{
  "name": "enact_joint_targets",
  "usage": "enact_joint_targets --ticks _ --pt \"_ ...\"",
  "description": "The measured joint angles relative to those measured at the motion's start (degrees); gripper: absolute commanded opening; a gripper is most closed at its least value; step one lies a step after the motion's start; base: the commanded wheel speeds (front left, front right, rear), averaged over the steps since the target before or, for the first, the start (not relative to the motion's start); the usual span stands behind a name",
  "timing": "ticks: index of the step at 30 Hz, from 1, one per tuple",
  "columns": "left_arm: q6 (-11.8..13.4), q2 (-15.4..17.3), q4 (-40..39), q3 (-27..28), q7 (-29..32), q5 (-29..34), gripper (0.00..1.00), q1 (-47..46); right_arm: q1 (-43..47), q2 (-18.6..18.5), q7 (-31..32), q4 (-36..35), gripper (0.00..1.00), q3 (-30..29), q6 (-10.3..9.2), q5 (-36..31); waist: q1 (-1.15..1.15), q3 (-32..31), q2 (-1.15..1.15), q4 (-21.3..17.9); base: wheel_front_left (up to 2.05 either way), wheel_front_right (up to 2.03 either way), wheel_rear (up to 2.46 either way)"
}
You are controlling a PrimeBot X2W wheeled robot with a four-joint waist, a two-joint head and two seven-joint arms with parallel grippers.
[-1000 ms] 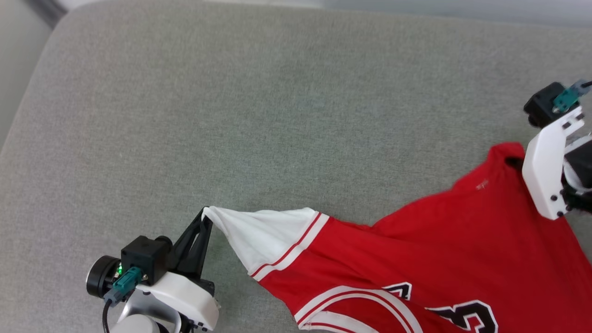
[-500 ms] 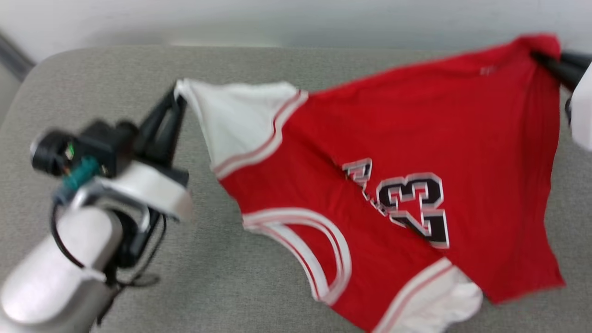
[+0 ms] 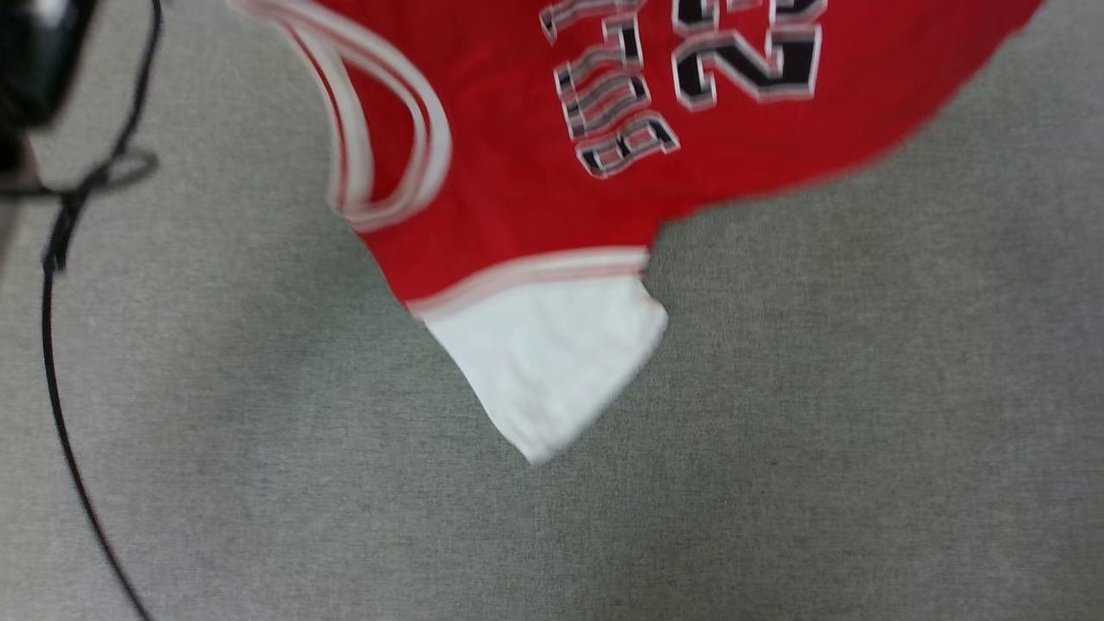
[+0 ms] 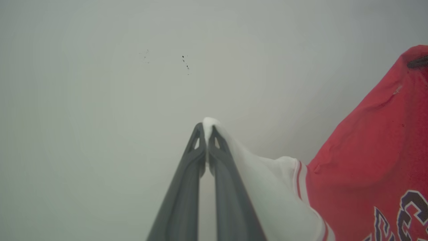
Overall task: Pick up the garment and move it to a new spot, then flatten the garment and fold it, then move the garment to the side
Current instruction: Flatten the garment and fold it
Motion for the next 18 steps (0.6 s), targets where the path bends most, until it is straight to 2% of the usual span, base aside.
enact_joint_targets --ticks 11,18 --pt "-6.64 -5.5 14.72 0.75 0.79 1.52 0.0 -26.94 -19.81 4.63 -1.31 8.83 0.0 0.48 -0.01 -7.76 0.0 6.77 0.0 0.26 0.0 0.0 0.0" --pt "-9.14 -7.56 23.63 -0.76 -1.78 2.65 0.0 -35.91 -26.63 6.62 -5.36 15.93 0.0 2.72 0.0 -9.84 0.0 8.95 0.0 0.39 0.0 0.0 0.0"
